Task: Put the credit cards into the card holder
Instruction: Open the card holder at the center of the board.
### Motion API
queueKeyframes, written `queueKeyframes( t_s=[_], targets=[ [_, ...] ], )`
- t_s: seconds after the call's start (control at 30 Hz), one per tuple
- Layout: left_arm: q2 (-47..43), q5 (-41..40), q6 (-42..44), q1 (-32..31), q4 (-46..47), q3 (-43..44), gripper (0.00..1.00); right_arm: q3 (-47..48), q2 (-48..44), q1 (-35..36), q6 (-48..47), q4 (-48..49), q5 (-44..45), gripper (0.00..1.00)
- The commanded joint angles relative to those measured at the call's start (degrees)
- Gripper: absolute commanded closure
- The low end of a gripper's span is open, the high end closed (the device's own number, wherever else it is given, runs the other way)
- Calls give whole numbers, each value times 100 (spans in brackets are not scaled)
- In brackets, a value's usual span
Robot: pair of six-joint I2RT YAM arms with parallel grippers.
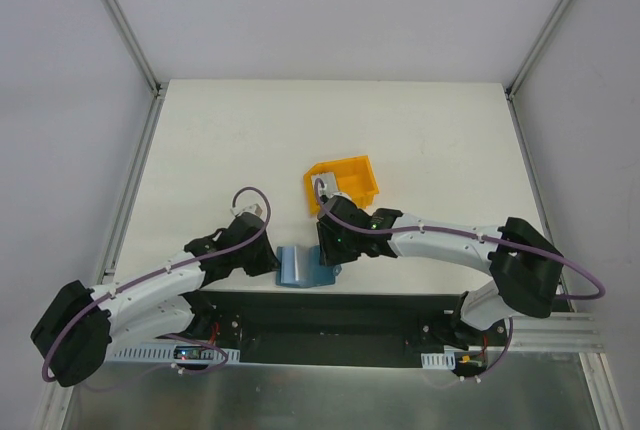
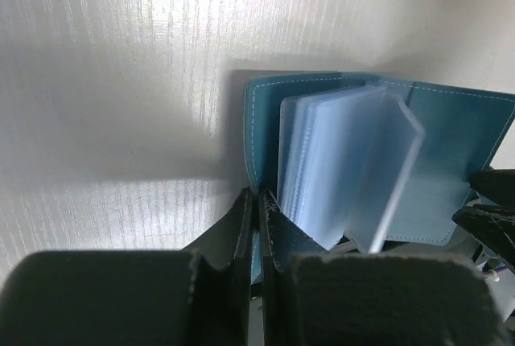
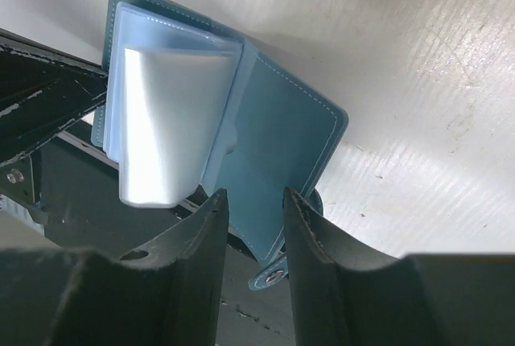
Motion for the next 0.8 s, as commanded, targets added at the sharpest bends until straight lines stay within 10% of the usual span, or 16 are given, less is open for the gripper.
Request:
queueKeyframes(
  t_s=[0.0, 0.77],
  targets=[
    [-38, -143, 57, -44, -122, 86, 100, 56, -173, -1, 93, -130, 125, 64],
    [-487, 130, 330, -35, -131, 429, 100, 442, -59, -1, -109, 125, 186, 46]
  ],
)
